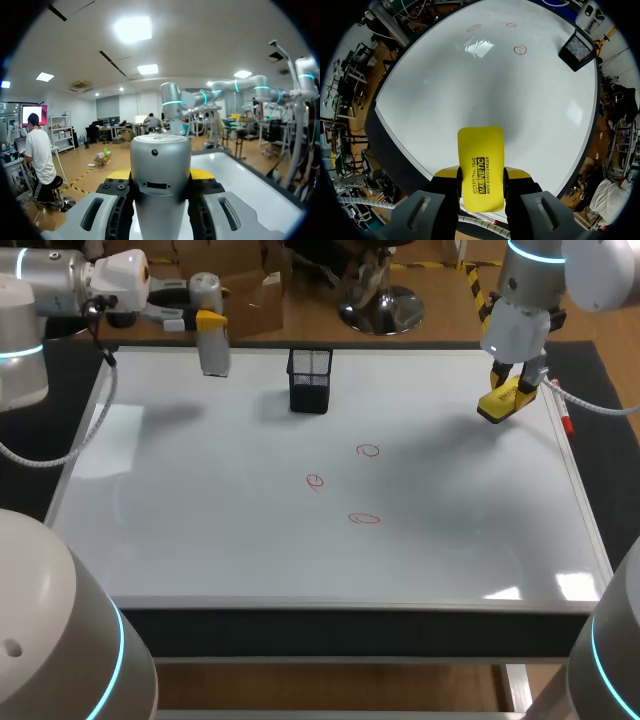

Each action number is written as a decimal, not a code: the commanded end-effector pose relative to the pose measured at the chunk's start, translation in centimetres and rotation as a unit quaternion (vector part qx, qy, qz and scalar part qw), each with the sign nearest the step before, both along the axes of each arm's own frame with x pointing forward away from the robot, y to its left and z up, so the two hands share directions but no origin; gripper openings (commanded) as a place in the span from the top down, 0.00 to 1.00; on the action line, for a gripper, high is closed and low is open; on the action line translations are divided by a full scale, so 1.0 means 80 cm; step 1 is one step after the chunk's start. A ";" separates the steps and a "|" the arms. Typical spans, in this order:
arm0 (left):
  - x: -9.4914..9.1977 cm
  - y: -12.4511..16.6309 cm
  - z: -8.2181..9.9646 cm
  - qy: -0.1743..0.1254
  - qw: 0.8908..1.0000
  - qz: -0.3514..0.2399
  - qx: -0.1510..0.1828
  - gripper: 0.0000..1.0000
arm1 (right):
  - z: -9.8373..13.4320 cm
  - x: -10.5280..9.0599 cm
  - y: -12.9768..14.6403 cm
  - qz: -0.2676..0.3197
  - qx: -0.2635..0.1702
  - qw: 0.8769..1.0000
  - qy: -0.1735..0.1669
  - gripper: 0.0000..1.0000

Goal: Pick up the inspection probe, press it on each red-marked spot on the whiteboard one by one, put down the probe, pick up the eraser, and wipe off all the red marks.

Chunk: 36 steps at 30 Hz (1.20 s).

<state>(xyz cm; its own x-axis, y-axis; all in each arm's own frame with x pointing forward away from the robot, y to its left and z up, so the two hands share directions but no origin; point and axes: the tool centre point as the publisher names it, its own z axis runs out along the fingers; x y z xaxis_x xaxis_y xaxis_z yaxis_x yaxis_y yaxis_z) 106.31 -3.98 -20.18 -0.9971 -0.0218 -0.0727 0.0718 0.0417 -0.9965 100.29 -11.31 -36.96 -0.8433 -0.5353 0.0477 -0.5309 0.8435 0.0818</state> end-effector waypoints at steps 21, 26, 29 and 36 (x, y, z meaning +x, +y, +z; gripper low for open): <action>-0.178 -0.097 -0.001 0.005 0.998 -0.069 -0.014 1.00 | 0.001 0.000 -0.001 0.001 -0.002 1.000 0.000 1.00; -0.198 -0.109 -0.006 0.006 0.997 -0.074 -0.019 1.00 | 0.001 0.000 -0.001 0.001 -0.002 1.000 0.000 1.00; -0.208 -0.117 -0.013 0.008 0.997 -0.078 -0.024 1.00 | 0.001 0.000 -0.001 0.001 -0.002 1.000 0.000 1.00; -0.226 -0.140 -0.037 0.028 0.994 -0.096 -0.036 1.00 | 0.001 0.000 -0.001 0.001 -0.002 1.000 0.000 1.00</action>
